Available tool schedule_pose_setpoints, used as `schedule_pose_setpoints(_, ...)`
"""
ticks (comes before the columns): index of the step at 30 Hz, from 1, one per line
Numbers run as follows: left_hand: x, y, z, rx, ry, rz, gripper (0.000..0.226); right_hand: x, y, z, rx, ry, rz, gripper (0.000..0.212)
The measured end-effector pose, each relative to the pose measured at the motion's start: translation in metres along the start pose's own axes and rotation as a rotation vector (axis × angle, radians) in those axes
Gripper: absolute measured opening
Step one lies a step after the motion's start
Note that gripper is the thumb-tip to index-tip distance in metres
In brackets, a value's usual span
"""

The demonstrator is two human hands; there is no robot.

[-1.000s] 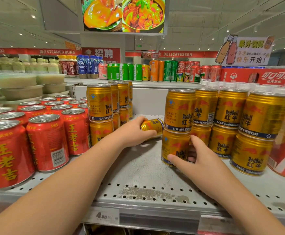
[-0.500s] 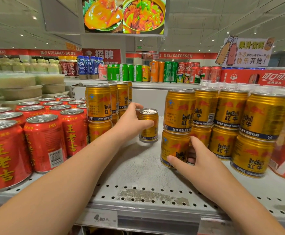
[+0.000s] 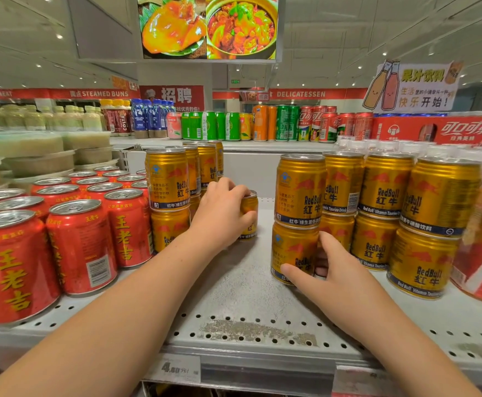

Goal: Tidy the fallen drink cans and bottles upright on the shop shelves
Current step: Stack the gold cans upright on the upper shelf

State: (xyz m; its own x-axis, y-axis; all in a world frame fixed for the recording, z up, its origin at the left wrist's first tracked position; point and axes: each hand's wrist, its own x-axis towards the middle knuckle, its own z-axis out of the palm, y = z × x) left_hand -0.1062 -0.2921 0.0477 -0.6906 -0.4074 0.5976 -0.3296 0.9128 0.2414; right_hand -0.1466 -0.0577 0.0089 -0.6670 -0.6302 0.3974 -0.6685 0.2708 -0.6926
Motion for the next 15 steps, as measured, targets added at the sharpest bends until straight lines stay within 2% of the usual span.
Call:
schedule_pose_setpoints(10, -0.015, 0.013, -0.018, -0.032, -0.037, 0.005, 0.053, 0.008, -0.003, 0.004, 0.002, -0.029, -0.024, 0.059)
schedule_pose_setpoints(15, -0.062, 0.020, -0.046, -0.310, 0.052, -0.115, 0.039, 0.016, -0.008, 0.007, -0.073, -0.073, -0.047, 0.057)
